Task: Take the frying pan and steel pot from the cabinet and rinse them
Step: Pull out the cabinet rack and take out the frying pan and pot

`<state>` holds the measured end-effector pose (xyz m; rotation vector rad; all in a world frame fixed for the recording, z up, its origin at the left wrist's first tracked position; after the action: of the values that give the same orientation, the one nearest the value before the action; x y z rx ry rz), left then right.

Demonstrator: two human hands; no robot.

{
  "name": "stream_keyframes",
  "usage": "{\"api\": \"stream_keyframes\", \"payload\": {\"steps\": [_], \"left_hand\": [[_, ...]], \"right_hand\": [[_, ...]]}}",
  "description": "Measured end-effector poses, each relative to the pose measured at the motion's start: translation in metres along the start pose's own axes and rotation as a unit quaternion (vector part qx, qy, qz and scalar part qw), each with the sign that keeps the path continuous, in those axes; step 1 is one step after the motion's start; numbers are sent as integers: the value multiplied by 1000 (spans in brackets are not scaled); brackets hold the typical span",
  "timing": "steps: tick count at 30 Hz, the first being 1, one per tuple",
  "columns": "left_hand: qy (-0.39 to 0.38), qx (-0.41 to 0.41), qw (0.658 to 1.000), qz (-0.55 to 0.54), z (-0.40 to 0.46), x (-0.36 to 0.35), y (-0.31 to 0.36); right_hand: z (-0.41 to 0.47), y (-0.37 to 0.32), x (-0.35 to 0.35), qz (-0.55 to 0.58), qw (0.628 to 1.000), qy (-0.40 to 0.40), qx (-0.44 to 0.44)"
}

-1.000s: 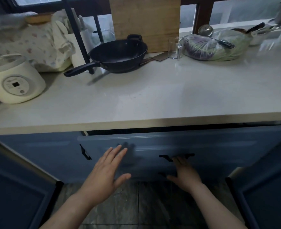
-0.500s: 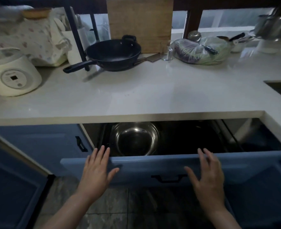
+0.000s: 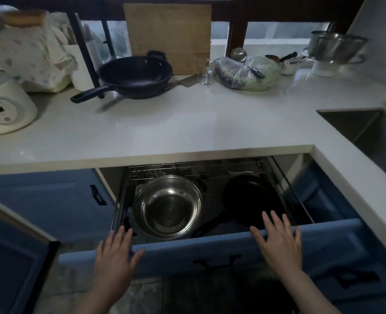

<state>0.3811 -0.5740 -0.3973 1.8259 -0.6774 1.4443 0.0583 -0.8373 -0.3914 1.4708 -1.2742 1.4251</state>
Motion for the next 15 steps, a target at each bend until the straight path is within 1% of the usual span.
{"api": "stream_keyframes", "payload": {"steps": [3, 5, 6, 13, 15], "left_hand": [[-5, 5, 1000, -6, -12, -7, -6], [-40, 11, 999, -2, -19, -15, -10], [-44, 8, 999, -3, -24, -16, -9], [-53, 16, 998, 0, -43, -25, -15], [-41, 16, 999, 0, -44, -25, -15]], "right_hand": [[-15, 6, 1, -6, 1000, -17, -11], [-23, 11, 0, -10, 1000, -23, -17], [-27, 12, 0, -13, 999, -26, -18], [-46, 19, -1, -27, 999, -39, -18], [-49, 20, -1, -28, 999, -39, -18]]}}
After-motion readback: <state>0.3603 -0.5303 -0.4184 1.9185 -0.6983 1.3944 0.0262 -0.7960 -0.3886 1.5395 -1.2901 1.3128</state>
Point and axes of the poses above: each hand's wrist, its own z-axis towards the middle knuckle, its own x-axis out of the back of the hand, y = z × x, the point moved 8 cm from there along z, towards the middle knuckle, and after that the axes turned 5 degrees about -x, right-handed, at the moved point
